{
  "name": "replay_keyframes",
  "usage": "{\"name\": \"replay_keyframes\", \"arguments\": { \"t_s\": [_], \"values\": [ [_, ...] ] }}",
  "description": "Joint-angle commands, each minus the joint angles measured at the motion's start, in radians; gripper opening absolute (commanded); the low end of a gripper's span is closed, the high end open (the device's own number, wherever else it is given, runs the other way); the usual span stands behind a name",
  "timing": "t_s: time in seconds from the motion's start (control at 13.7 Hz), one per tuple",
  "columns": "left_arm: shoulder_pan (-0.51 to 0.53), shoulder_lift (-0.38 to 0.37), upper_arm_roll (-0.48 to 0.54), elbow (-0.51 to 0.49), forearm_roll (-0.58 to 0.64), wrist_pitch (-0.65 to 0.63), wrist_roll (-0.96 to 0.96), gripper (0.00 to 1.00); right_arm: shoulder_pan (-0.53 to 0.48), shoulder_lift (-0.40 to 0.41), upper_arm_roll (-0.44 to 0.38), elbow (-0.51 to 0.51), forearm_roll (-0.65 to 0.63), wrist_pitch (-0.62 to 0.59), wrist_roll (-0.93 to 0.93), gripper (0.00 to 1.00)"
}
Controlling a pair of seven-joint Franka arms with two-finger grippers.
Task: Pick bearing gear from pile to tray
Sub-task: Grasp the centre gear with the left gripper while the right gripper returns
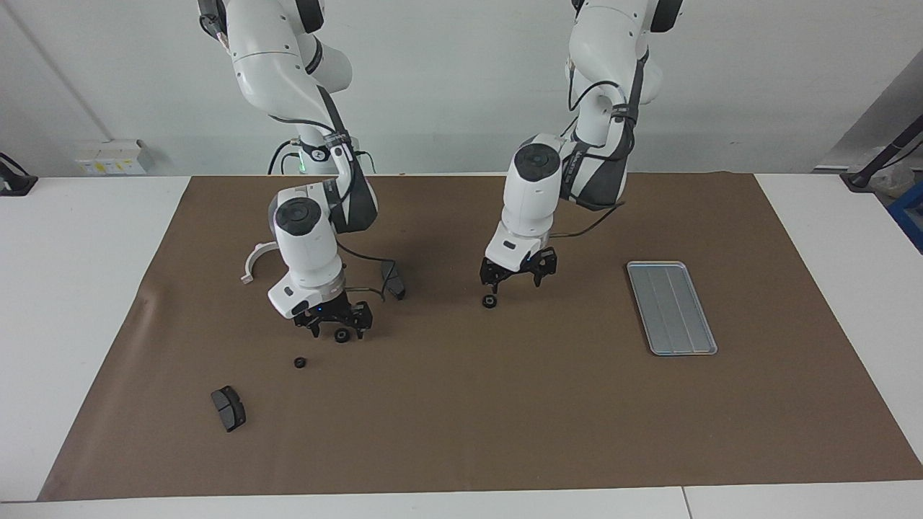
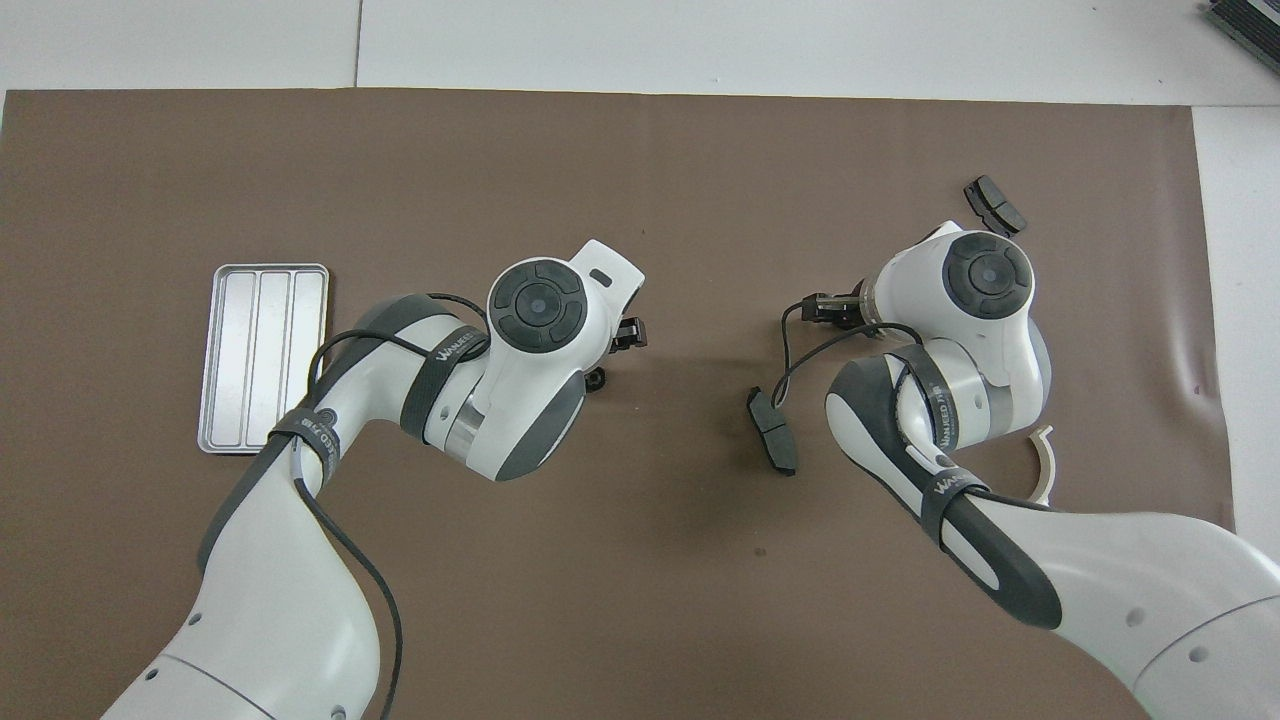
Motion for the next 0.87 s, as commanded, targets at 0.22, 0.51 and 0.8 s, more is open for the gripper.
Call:
{"name": "replay_keyframes", "arguments": {
  "t_s": [0.22, 0.51, 0.8],
  "values": [
    [-0.015, 0.003, 0.014, -0.067, -0.048, 0.079, 0.0, 0.87, -0.008, -0.019, 0.008, -0.041, -0.004, 0.04, -0.012, 0.28],
    [-0.017, -0.006, 0.011, -0.09, -0.061, 0.073, -0.009, 0.81, -0.008, -0.018, 0.008, -0.04, 0.002, 0.04, -0.012, 0.03],
    [-0.037, -0.016, 0.011, -0.104, -0.092, 0.066, -0.01, 0.7, -0.006, -0.03, 0.011, -0.029, 0.004, 0.037, -0.006, 0.0]
  ]
}}
